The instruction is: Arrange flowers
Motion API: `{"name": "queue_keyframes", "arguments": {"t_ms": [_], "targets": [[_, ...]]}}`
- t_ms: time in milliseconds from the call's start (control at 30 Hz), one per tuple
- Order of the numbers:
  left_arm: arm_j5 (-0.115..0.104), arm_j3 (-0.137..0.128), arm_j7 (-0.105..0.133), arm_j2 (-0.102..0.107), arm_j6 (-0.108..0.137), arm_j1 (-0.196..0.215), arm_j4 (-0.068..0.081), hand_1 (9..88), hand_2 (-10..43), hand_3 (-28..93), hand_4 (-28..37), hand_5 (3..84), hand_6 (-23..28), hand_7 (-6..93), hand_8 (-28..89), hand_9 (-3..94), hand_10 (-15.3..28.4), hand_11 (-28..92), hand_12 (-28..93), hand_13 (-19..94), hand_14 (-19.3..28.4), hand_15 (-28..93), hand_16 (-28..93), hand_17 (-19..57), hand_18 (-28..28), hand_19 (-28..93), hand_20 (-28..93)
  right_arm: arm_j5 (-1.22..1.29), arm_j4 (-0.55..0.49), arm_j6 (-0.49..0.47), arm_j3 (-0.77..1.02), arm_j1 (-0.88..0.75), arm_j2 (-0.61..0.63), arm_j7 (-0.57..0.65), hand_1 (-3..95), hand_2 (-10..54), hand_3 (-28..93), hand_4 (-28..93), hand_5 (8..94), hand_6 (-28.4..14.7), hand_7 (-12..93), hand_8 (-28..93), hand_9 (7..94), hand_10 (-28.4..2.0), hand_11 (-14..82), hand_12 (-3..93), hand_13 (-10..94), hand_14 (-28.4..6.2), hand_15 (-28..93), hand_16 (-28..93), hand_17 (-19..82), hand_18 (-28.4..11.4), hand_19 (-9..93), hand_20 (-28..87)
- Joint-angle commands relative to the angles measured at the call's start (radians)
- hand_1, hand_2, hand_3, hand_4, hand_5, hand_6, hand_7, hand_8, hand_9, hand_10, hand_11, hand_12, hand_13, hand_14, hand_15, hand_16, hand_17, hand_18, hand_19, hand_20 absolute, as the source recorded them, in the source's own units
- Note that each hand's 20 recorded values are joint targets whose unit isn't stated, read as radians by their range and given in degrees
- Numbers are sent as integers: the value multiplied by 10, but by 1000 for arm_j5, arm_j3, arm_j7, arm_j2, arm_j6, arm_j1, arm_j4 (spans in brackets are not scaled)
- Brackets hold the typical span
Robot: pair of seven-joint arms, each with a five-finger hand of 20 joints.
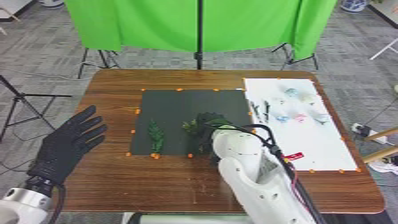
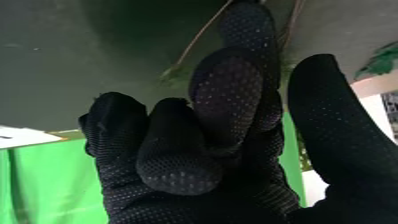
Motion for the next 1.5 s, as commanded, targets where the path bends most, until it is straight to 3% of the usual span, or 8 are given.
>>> {"name": "queue_keyframes", "arguments": {"t_ms": [33, 233, 733, 1100, 1300, 1367, 1433, 1500], "targets": [[-11, 9, -11, 0, -19, -9, 13, 235, -34, 701, -278, 251, 15, 203, -114, 218, 101, 198, 161, 156, 132, 286, -4, -118, 187, 385, 70, -24, 13, 48, 10, -12, -48, -11, 295, 21, 811, -272, 854, 1, 440, -201, 937, -68, 511, 236, 887, -33, 752, 349, 517, -223, 932, 530], [-12, 10, -15, 5, -16, -17, 18, 234, -34, 703, -276, 251, 15, 202, -114, 218, 100, 196, 161, 156, 131, 286, -3, -118, 187, 384, 70, -32, 49, 79, 7, 4, -64, -27, 297, 25, 811, -269, 858, -3, 419, -193, 937, -72, 497, 229, 885, -35, 739, 357, 508, -224, 932, 530], [-13, 17, -31, 8, -17, -38, 26, 234, -33, 704, -279, 250, 14, 201, -113, 218, 100, 196, 162, 157, 131, 287, -3, -118, 188, 385, 71, -8, 34, 52, 14, -29, -90, -34, 290, 34, 809, -265, 857, -8, 404, -184, 937, -75, 486, 233, 880, -40, 739, 359, 501, -225, 932, 527], [-13, 6, -14, -5, -6, -16, 14, 235, -31, 703, -277, 249, 14, 201, -113, 218, 100, 196, 162, 157, 131, 285, -3, -118, 188, 385, 70, 5, -50, 87, 65, 19, -57, -29, 252, 49, 802, -264, 849, -8, 404, -182, 937, -77, 472, 244, 872, -42, 740, 361, 494, -225, 932, 522], [-11, -4, 6, -16, -9, 8, 3, 236, -31, 702, -278, 249, 14, 201, -114, 219, 100, 197, 161, 157, 132, 285, -3, -118, 188, 385, 70, 59, -114, 137, 129, 70, 45, -8, 243, 61, 789, -264, 846, -10, 404, -181, 937, -77, 472, 246, 867, -45, 743, 361, 490, -226, 932, 524], [-11, -7, 10, -18, -7, 13, 2, 235, -31, 703, -277, 249, 14, 202, -114, 218, 99, 197, 161, 157, 132, 285, -3, -117, 187, 385, 70, 43, -95, 161, 143, 89, 106, 28, 241, 50, 790, -263, 832, -10, 407, -180, 937, -83, 455, 258, 844, -52, 753, 365, 472, -226, 932, 518], [-10, -15, 12, -20, -3, 21, -3, 236, -31, 702, -278, 250, 15, 201, -114, 219, 100, 198, 161, 157, 132, 286, -3, -117, 187, 385, 70, 94, -71, 126, 146, 132, 174, 107, 229, 40, 780, -270, 829, -9, 414, -180, 937, -84, 452, 271, 842, -52, 759, 360, 470, -226, 932, 516], [-12, -18, 11, -16, 1, 25, -4, 236, -31, 702, -278, 250, 14, 202, -114, 219, 100, 198, 161, 157, 132, 286, -3, -117, 187, 385, 70, 44, -47, 139, 148, 140, 239, 94, 199, 23, 744, -279, 842, -9, 428, -177, 937, -81, 482, 268, 845, -56, 777, 350, 481, -226, 932, 541]]}}
